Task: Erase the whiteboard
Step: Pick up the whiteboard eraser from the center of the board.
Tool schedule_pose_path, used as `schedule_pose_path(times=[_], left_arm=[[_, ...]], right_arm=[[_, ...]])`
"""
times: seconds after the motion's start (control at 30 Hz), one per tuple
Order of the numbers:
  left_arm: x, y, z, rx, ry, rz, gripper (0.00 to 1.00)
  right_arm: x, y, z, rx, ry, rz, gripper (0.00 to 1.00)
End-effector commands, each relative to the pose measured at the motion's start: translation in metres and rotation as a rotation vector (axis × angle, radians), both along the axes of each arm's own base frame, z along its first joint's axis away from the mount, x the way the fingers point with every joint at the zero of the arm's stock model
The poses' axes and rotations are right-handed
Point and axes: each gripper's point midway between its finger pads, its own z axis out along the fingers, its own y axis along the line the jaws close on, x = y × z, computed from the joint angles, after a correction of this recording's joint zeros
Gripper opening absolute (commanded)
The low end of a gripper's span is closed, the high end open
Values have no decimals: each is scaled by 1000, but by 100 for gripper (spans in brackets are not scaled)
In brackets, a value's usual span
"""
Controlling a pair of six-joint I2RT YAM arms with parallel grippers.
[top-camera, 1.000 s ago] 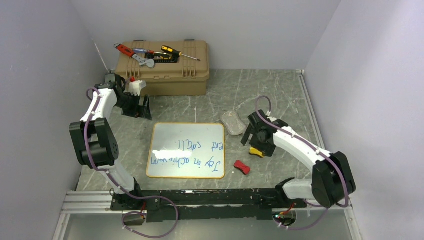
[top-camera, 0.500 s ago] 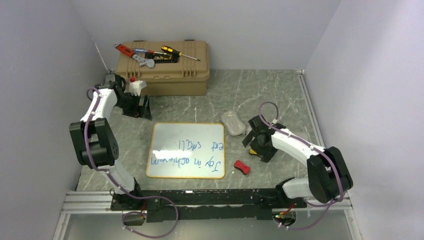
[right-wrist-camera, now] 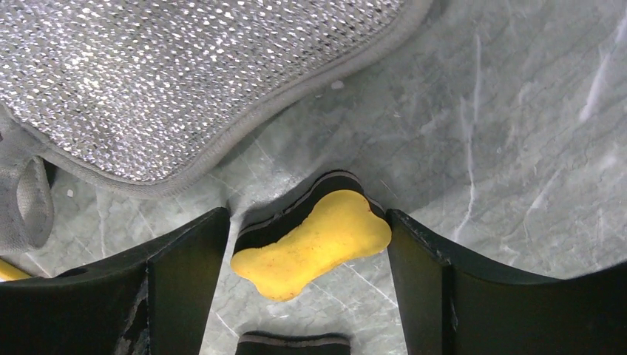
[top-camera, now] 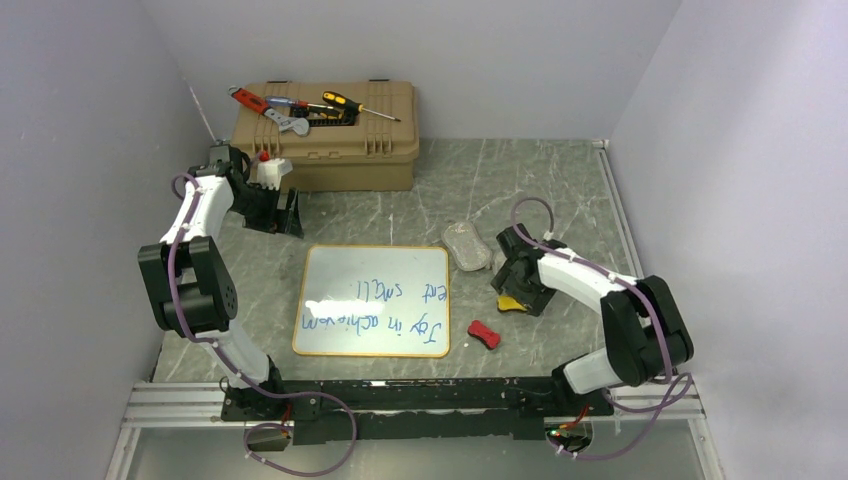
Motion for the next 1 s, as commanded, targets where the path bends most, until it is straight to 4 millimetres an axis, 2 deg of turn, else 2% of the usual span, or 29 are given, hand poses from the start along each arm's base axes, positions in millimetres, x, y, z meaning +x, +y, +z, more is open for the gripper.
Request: schedule_pose_path(times=[0.0,0.13,0.27,0.33,0.4,0.53,0.83,0.97], left_arm=[[7,-3,9,-11,-26,-22,92],[8,-5,10,-27,-23,-23,90],[5,-5,10,-25,-19,-35,88],[3,-4,9,-16,-19,-38,89],[2,-4,6,-10,-15,-43,89],[0,-4,3,-12,-7,-43,89],[-4,-3,4,0,-10,-51,89],[-5,-3,1,3,-3,-53,89]], right_arm=[[23,18,2,9,-61,80,80],[24,38,5,6,-72,144,82],[30,48,11,-44,-90,233,99],[25,47,14,-69,-83,245,100],[18,50,18,-24,-92,217,100],[0,55,15,70,-92,86,100],[18,69,18,54,-61,-10,100],[17,60,9,28,-72,-54,99]])
